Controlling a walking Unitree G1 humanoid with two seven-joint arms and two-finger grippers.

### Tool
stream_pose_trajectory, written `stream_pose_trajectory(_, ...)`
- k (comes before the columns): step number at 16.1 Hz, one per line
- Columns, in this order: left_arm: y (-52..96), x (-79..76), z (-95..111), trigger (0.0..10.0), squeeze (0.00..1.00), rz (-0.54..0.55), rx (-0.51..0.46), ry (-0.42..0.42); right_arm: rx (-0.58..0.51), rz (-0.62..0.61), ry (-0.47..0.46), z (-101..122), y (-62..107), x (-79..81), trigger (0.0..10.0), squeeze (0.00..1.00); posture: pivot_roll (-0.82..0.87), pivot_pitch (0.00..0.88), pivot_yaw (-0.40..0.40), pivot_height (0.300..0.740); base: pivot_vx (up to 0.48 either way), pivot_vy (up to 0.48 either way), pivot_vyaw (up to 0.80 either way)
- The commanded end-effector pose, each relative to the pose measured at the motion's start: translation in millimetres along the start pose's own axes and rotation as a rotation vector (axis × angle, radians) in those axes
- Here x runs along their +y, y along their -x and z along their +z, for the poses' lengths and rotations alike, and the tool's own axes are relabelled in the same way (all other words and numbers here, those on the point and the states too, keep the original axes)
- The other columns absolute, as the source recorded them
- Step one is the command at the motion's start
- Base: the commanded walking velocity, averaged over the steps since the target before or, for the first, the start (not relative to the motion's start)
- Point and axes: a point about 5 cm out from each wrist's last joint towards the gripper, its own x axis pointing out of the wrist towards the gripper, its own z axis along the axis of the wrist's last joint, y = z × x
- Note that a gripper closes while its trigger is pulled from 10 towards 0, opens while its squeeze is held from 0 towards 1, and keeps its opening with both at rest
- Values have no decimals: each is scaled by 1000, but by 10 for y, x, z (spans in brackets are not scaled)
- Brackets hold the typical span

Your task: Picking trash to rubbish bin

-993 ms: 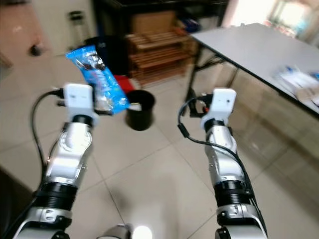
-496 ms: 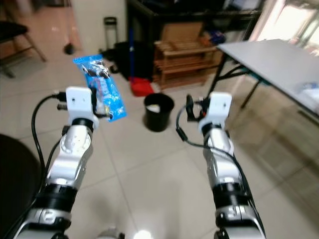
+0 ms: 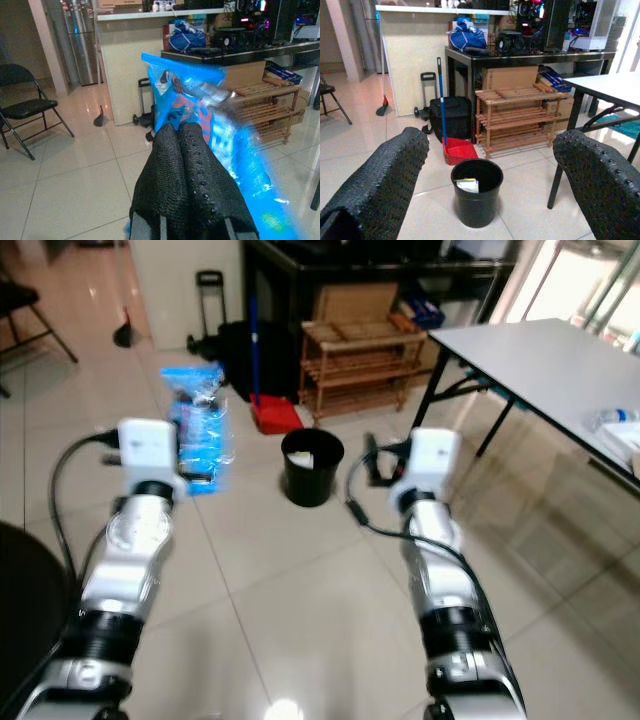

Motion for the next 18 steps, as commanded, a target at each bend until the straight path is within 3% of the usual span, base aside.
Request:
stream_pose_trajectory(1,-1,-147,36,10000,0,-40,-8,22,23,-32,8,-23,23,-128,10000,0,7,50,-100,740,394,0,-800)
stream_pose_trajectory(18,2,-200,41,10000,0,-67,-13,19,38,12,15,-107,42,-53,10000,0,15,12,-96,740,393,0,-25)
